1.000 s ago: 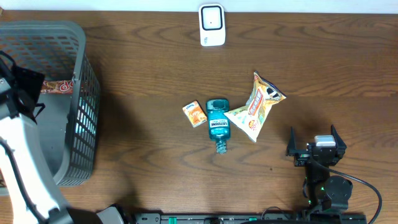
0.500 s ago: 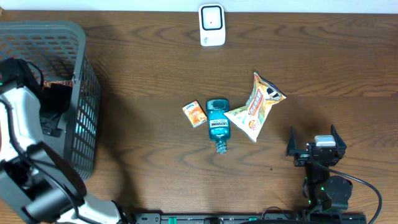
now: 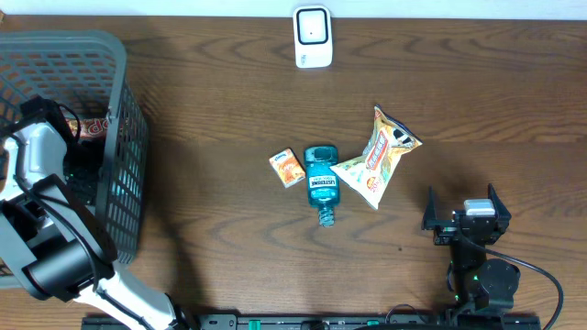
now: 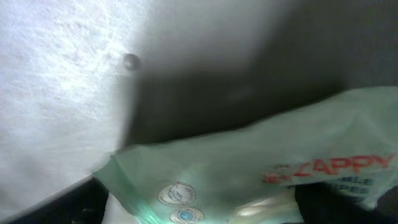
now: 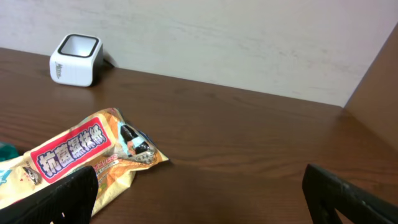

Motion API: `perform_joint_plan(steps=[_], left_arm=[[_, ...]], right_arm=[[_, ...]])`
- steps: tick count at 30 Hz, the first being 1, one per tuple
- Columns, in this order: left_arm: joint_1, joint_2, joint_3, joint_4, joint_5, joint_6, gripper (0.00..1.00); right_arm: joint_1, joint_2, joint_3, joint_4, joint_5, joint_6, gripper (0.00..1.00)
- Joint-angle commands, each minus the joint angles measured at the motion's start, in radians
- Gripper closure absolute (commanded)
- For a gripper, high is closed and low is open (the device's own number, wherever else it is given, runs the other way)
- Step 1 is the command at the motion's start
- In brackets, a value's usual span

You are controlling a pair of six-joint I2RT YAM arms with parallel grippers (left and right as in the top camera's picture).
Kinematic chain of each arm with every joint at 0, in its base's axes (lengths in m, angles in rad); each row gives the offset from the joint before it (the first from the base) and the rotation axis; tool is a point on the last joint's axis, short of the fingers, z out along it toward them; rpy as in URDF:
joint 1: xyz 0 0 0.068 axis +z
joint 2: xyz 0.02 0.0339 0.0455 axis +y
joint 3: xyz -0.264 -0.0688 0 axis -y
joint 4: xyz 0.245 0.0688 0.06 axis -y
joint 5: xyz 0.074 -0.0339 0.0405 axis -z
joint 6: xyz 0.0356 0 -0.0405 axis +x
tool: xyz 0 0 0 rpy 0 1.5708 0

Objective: Scan the item barcode
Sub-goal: 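Move the left gripper back into the basket toward the green wipes pack, then grasp the light green wipes pack with the left gripper and lift it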

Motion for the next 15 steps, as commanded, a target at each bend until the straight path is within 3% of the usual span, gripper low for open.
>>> perform_joint_plan(steps=[1,4,15], left_arm=[[-0.003,0.067,-0.018,-0.009,-0.023,-0.003,0.56],[-0.005,0.076,-0.018,-0.014,-0.023,-0.003,0.92],[0.032,-0.038,0.036,-0.025,-0.023,0.0,0.93]], right_arm=[[0.008,-0.002,-0.001,-0.004,-0.002,-0.007,0.01],[0.008,-0.002,-0.001,-0.003,-0.002,-0.007,0.01],[0.008,-0.002,-0.001,-0.003,-0.002,-0.007,0.01]])
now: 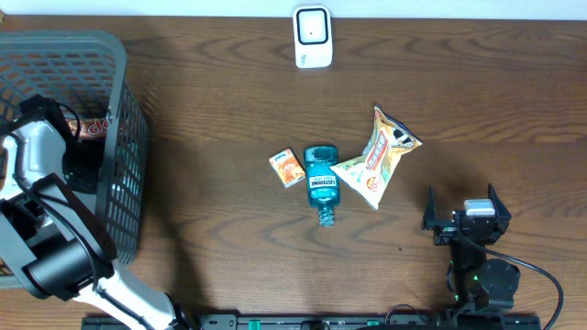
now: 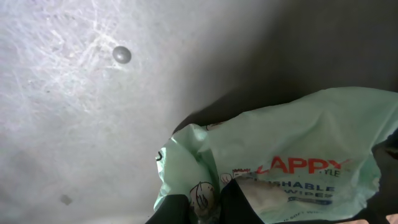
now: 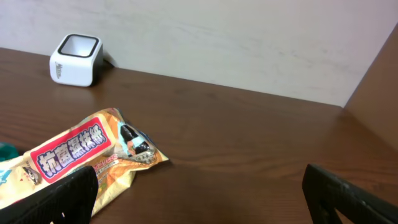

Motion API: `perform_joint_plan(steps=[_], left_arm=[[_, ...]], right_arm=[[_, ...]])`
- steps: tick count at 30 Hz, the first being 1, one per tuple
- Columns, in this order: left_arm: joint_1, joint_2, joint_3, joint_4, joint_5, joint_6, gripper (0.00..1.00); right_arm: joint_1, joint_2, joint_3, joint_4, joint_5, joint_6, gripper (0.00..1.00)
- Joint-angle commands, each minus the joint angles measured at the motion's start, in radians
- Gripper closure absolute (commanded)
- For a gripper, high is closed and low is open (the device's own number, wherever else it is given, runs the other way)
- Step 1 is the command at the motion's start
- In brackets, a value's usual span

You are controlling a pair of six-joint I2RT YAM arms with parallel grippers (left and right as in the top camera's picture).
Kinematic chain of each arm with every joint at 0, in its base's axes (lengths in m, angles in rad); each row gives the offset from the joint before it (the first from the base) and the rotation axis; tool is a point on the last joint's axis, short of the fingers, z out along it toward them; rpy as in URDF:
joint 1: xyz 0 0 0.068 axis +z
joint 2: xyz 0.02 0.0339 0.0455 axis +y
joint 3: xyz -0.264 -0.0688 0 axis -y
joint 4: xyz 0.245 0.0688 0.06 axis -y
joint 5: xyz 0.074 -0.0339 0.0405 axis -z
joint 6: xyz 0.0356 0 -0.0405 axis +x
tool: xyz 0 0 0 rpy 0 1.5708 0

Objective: Scan the item barcode
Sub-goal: 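Grasp the light green wipes pack with the left gripper and lift it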

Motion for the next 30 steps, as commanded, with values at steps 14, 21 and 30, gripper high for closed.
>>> perform_joint_plan(steps=[14,21,30], left_arm=[[0.124,-0.515,0.028,0.016,-0.046,-0.013,0.93],[0.106,-0.768,0.028,0.127,0.063,-0.029,0.93],[-0.103,-0.951,0.027,0.207,0.264,-0.028,0.93]], right_arm=[[0.008,-0.002,-0.001,-0.003,-0.002,-0.007,0.01],[0.008,-0.002,-0.001,-0.004,-0.002,-0.007,0.01],[0.008,-0.002,-0.001,-0.003,-0.002,-0.007,0.01]])
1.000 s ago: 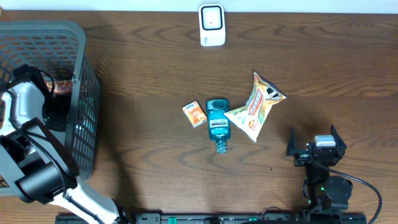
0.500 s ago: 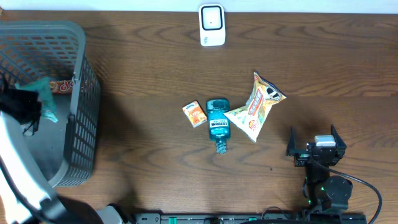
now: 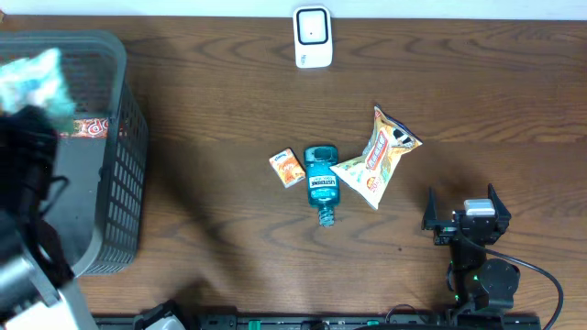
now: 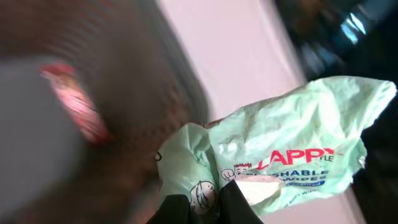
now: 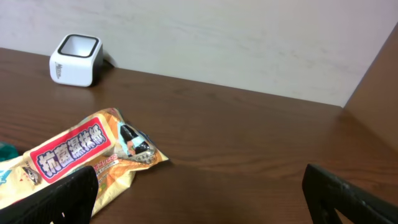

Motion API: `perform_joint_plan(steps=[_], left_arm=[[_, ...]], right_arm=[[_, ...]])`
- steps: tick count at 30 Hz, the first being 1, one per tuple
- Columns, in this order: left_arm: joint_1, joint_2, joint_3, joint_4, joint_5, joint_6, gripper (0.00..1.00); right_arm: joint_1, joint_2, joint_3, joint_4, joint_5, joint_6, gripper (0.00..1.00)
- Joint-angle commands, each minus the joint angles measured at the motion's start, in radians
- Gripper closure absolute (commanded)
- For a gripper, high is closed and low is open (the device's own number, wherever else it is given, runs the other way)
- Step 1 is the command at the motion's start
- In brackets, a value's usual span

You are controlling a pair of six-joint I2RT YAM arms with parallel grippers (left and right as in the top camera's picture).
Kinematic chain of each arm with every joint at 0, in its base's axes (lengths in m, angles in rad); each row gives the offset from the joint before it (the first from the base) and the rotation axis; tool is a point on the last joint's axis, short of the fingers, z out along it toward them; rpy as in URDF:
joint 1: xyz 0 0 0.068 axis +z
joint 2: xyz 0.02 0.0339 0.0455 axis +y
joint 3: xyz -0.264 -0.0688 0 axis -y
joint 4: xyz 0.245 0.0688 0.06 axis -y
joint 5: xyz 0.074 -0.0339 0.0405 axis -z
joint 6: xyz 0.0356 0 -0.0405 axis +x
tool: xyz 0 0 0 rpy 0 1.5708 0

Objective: Scan the item barcode
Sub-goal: 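Grasp the light green wipes pack with the left gripper and lift it, then place the wipes pack left of the bottle and release it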

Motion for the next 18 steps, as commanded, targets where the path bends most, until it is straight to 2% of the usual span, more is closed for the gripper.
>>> perform_joint_plan(steps=[1,10,14,18], left_arm=[[-0.122,0.0,0.016,-0.014,0.079,0.0,0.93],[-0.478,0.142,-0.037,-0.027,0.061,0.032,0.93],[-0.592,0.259,-0.046,-0.099,-0.081,0.021,0.93],[-0.672,0.394,-0.046,-0.154,-0.235,-0.116,0.93]], right_arm=[[0.008,-0.002,-0.001,-0.003,-0.002,-0.007,0.01],[0.008,-0.002,-0.001,-0.003,-0.002,-0.007,0.01],[0.008,-0.002,-0.001,-0.003,-0.002,-0.007,0.01],[0.008,-0.002,-0.001,-0.003,-0.002,-0.007,0.01]])
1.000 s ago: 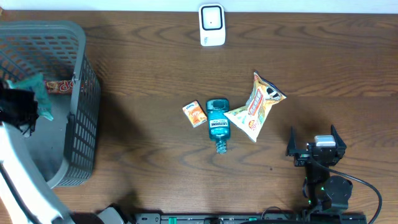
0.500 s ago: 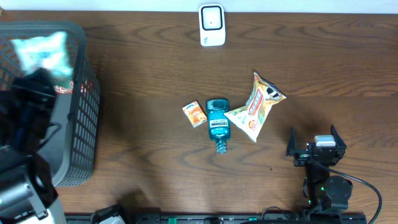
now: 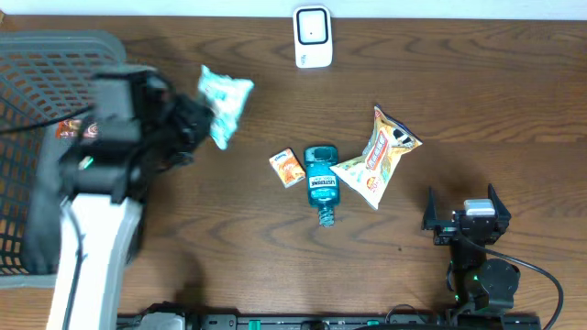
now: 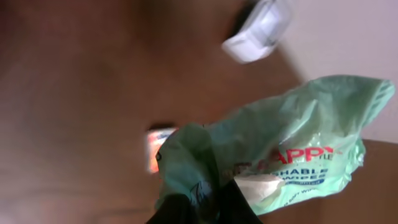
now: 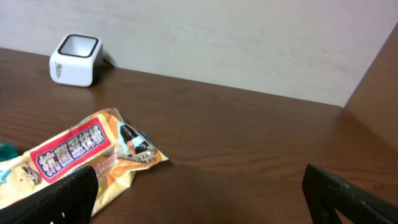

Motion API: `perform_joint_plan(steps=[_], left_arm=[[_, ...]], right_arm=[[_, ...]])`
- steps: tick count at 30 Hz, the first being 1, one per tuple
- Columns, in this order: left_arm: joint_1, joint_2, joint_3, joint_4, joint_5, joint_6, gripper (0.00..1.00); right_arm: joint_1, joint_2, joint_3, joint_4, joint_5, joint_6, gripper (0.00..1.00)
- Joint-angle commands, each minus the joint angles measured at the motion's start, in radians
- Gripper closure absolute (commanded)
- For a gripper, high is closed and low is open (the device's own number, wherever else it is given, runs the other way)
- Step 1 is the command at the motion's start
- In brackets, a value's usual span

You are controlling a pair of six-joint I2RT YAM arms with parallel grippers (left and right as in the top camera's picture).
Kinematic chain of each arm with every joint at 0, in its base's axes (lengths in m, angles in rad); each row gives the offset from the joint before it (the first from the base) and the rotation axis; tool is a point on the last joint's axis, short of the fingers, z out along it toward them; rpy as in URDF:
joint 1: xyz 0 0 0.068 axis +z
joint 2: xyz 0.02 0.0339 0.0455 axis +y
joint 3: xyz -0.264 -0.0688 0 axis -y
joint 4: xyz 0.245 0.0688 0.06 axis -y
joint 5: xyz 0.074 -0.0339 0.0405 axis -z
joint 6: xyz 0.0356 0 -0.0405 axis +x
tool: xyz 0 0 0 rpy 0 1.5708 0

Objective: Scan the item barcode
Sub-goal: 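Place the wipes pack left of the bottle and release it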

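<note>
A pale green pack of wipes (image 3: 223, 103) hangs above the table, right of the basket, with my left gripper (image 3: 194, 119) shut on its edge. In the left wrist view the pack (image 4: 292, 143) fills the middle, pinched between the dark fingers (image 4: 242, 208) at the bottom. The white scanner (image 3: 312, 37) stands at the back edge, up and to the right of the pack, and shows blurred in the left wrist view (image 4: 258, 31). My right gripper (image 3: 463, 215) rests open at the front right, with nothing between its fingers (image 5: 68, 193).
A grey mesh basket (image 3: 55, 55) with a snack packet (image 3: 73, 128) stands at the far left. Mid-table lie a small orange box (image 3: 287, 168), a teal mouthwash bottle (image 3: 321, 183) and an orange chip bag (image 3: 378, 156).
My left arm has carried the wipes pack from above the basket's back left corner to the right, out over the table beside the basket. The right arm has not moved.
My left gripper was down inside the basket with the wipes pack before it. Then it was shut on the pack at the basket floor. Later it held the pack up over the basket, and now holds it over the table.
</note>
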Motion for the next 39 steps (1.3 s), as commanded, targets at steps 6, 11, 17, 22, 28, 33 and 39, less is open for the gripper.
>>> perform_joint_plan(steps=[6,11,17,22,28,33,39], left_arm=[[-0.126,0.283,-0.008,-0.007,-0.225,-0.226,0.93],[-0.168,0.468,-0.008,0.021,-0.225,-0.271,0.92],[-0.198,0.643,-0.008,0.049,-0.225,-0.271,0.93],[-0.229,0.7,-0.008,0.052,-0.224,-0.286,0.93],[-0.306,0.702,-0.008,0.093,-0.221,-0.285,0.93],[-0.347,0.701,-0.006,0.155,-0.222,-0.244,0.92],[-0.328,0.647,0.034,0.124,-0.225,-0.142,0.6]], right_arm=[[0.008,-0.002,-0.001,-0.003,-0.002,-0.007,0.01],[0.008,-0.002,-0.001,-0.003,-0.002,-0.007,0.01],[0.008,-0.002,-0.001,-0.003,-0.002,-0.007,0.01],[0.008,-0.002,-0.001,-0.003,-0.002,-0.007,0.01],[0.008,-0.002,-0.001,-0.003,-0.002,-0.007,0.01],[0.008,-0.002,-0.001,-0.003,-0.002,-0.007,0.01],[0.008,-0.002,-0.001,-0.003,-0.002,-0.007,0.01]])
